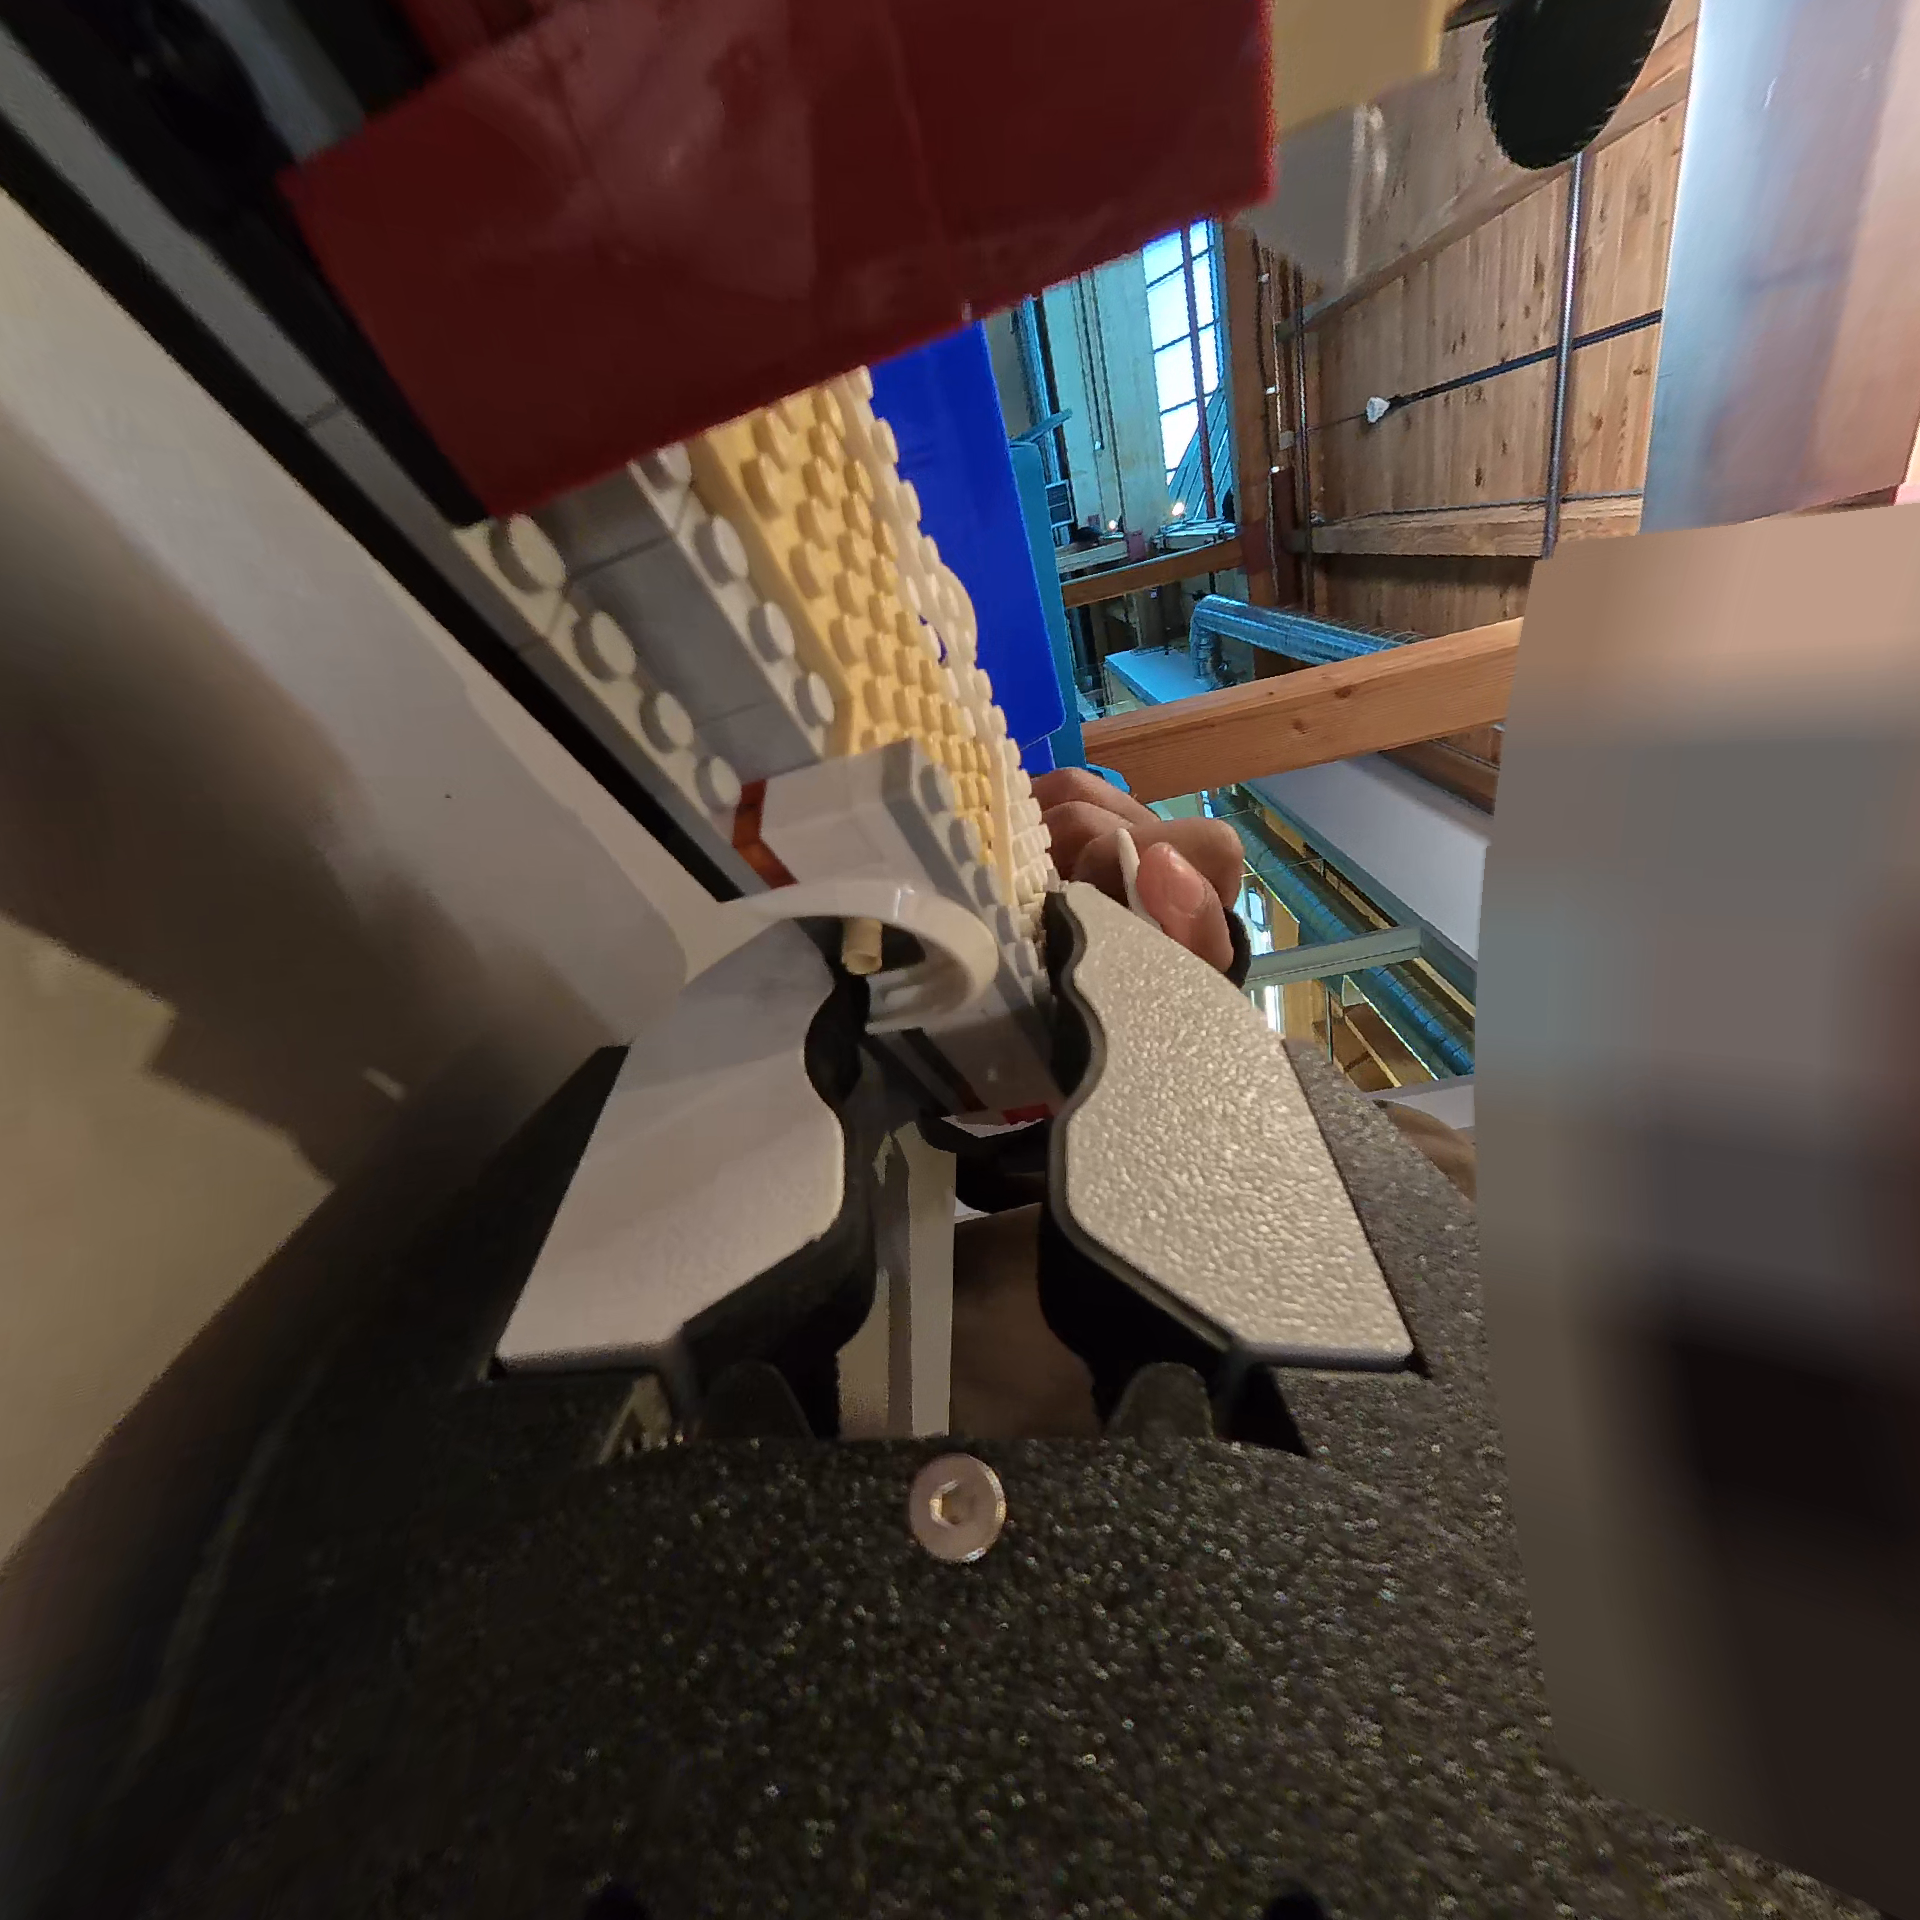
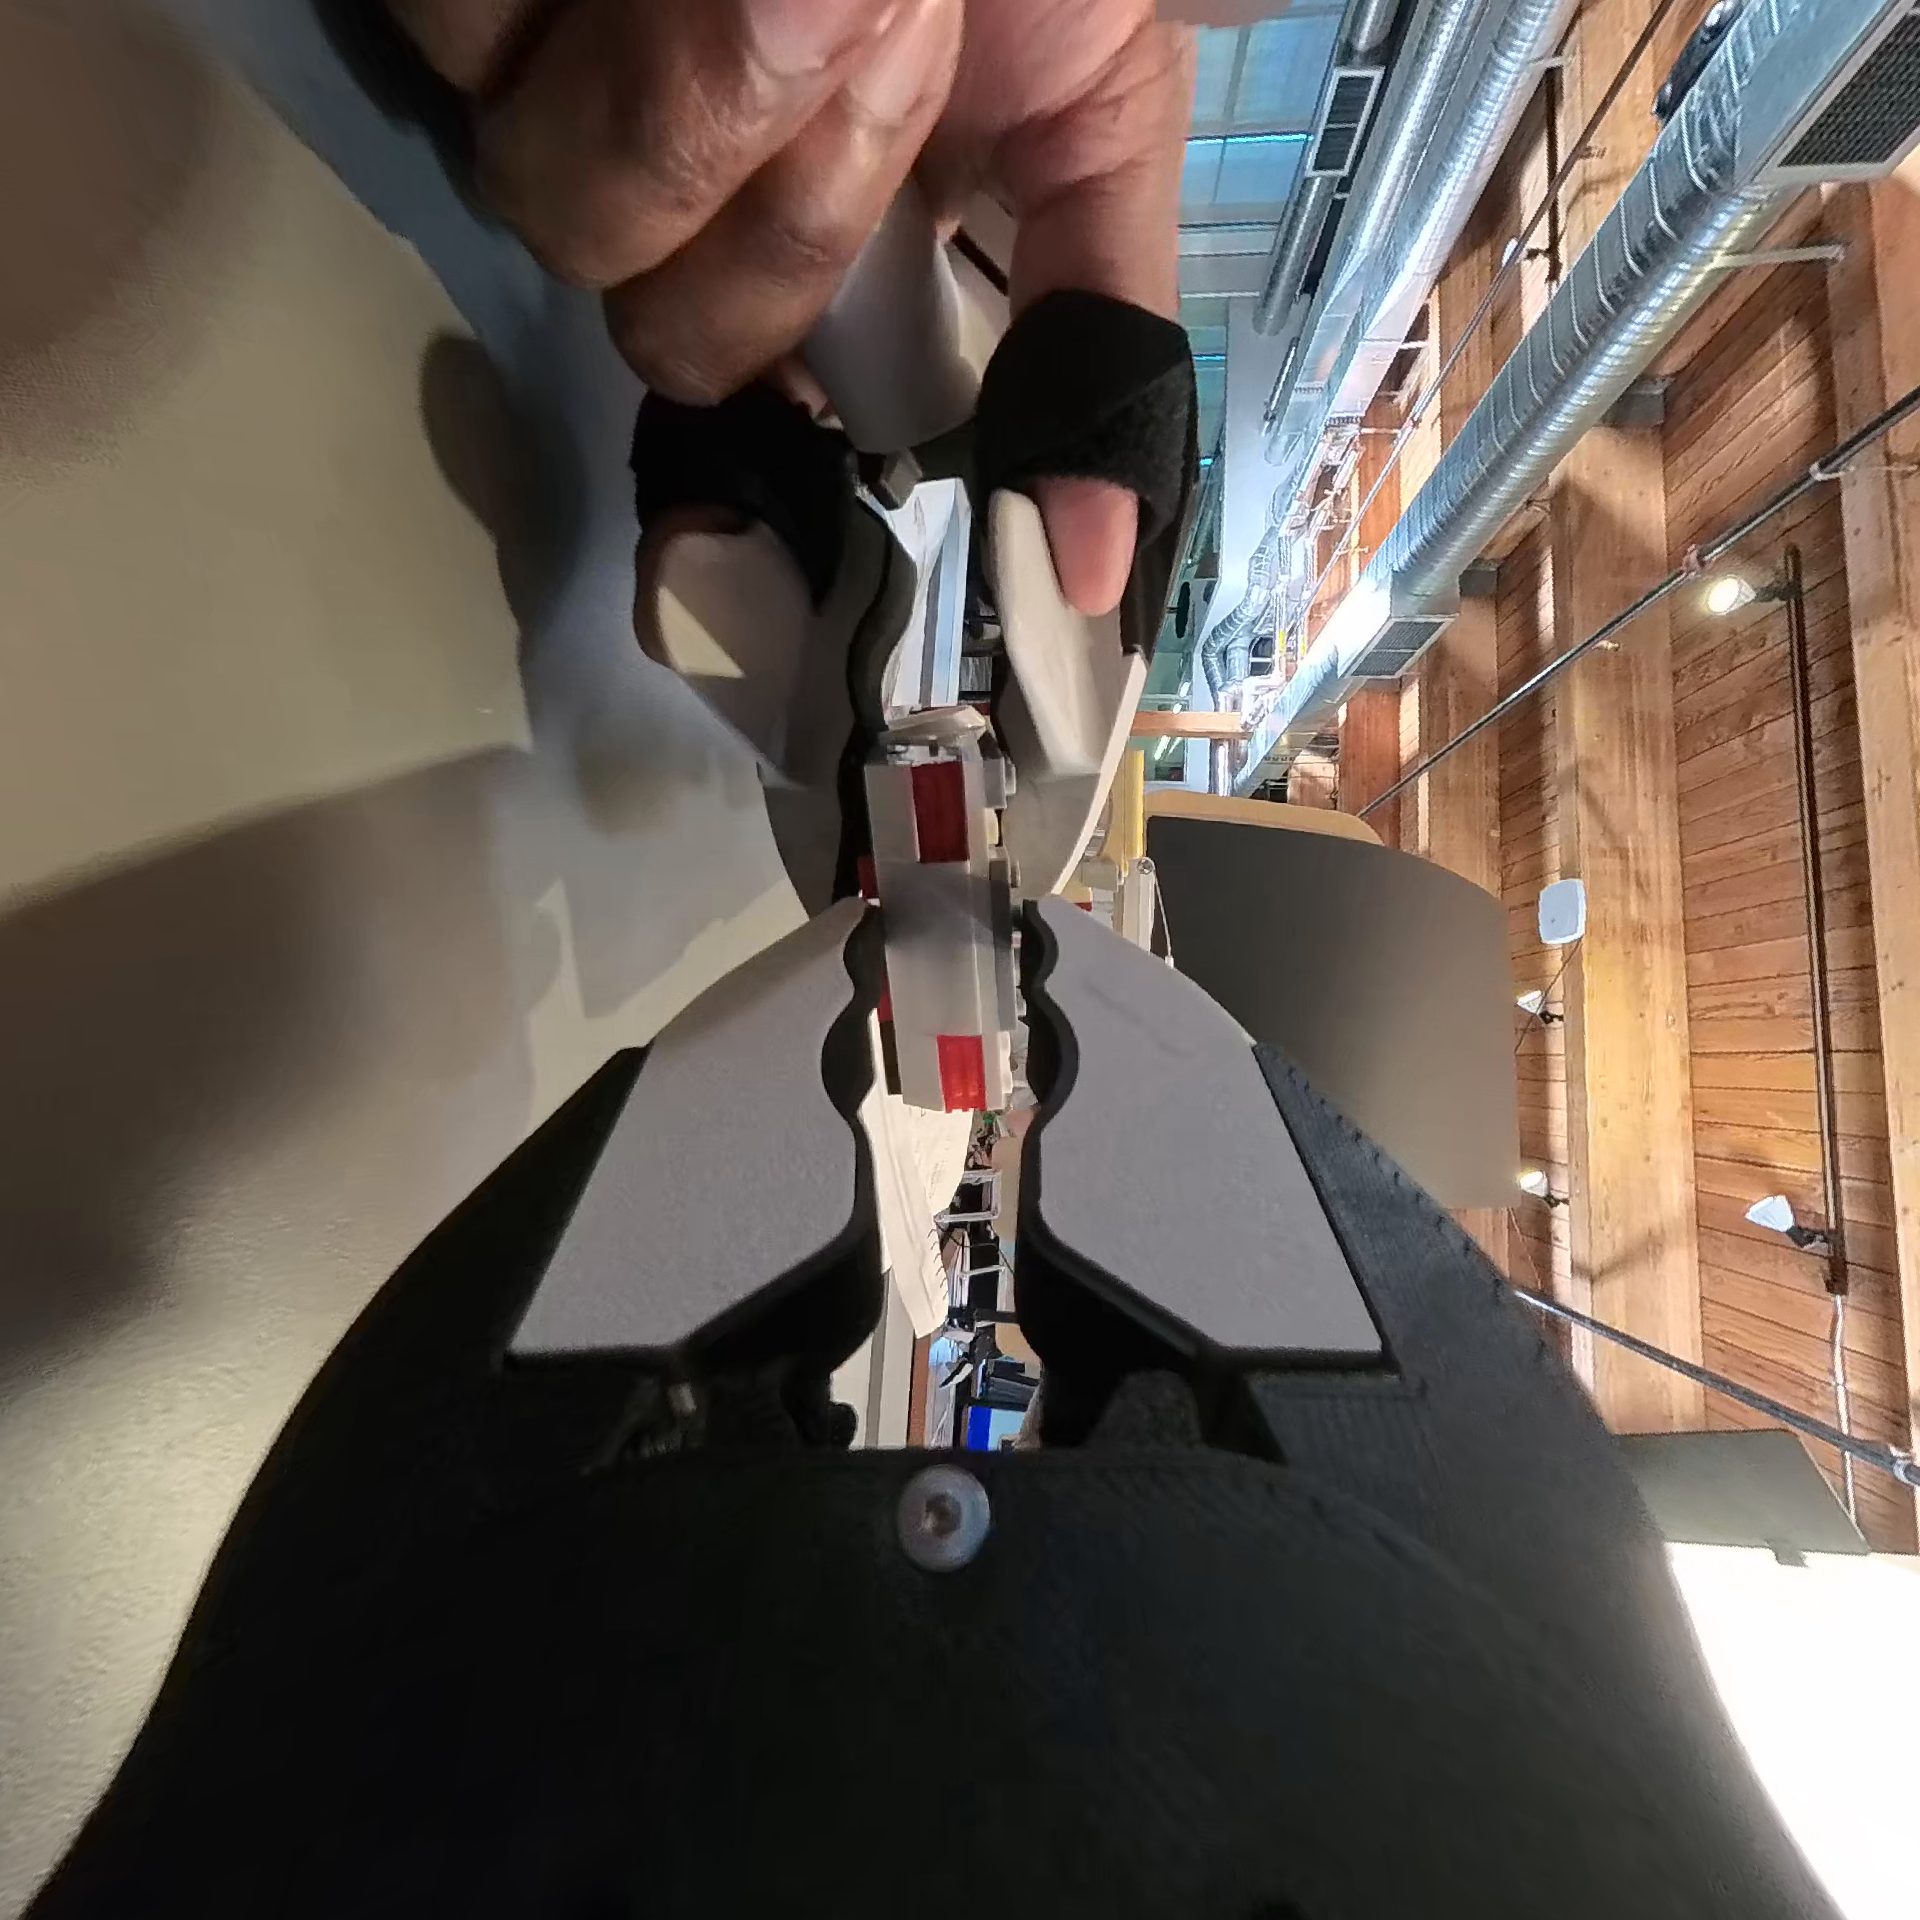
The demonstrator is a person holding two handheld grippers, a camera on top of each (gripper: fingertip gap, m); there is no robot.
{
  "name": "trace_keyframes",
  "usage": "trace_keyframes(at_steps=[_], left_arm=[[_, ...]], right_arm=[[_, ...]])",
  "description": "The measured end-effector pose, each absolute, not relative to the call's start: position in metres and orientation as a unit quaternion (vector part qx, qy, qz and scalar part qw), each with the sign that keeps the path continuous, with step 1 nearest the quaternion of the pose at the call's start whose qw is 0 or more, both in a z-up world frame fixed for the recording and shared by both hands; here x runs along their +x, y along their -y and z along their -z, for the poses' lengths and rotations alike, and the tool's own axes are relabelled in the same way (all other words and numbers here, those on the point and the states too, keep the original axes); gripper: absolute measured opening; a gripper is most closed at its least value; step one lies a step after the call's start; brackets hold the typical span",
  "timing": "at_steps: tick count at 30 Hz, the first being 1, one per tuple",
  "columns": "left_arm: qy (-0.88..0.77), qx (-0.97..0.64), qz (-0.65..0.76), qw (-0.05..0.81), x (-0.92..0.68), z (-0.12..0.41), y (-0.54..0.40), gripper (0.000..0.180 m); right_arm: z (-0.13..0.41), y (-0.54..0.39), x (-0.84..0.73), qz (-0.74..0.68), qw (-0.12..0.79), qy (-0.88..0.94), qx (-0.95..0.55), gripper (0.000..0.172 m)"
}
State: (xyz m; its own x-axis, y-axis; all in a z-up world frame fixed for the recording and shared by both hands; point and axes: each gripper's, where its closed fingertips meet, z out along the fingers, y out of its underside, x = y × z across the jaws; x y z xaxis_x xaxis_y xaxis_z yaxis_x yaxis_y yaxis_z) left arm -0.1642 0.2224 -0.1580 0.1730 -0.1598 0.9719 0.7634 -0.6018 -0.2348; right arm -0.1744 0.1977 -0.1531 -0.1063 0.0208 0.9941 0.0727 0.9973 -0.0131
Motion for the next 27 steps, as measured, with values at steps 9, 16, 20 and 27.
trace_keyframes(at_steps=[9, 16, 20, 27], left_arm=[[0.227, -0.668, 0.596, 0.385, -0.164, 0.159, -0.222, 0.034], [0.233, -0.672, 0.575, 0.404, -0.171, 0.160, -0.224, 0.035], [0.236, -0.674, 0.565, 0.412, -0.176, 0.160, -0.224, 0.035], [0.219, -0.684, 0.562, 0.409, -0.171, 0.160, -0.220, 0.035]], right_arm=[[0.154, -0.199, -0.174, 0.018, 0.655, 0.755, -0.024, 0.025], [0.150, -0.206, -0.174, 0.020, 0.652, 0.756, -0.054, 0.034], [0.141, -0.223, -0.168, 0.016, 0.627, 0.772, -0.102, 0.036], [0.139, -0.277, -0.109, -0.038, 0.509, 0.806, -0.300, 0.031]])
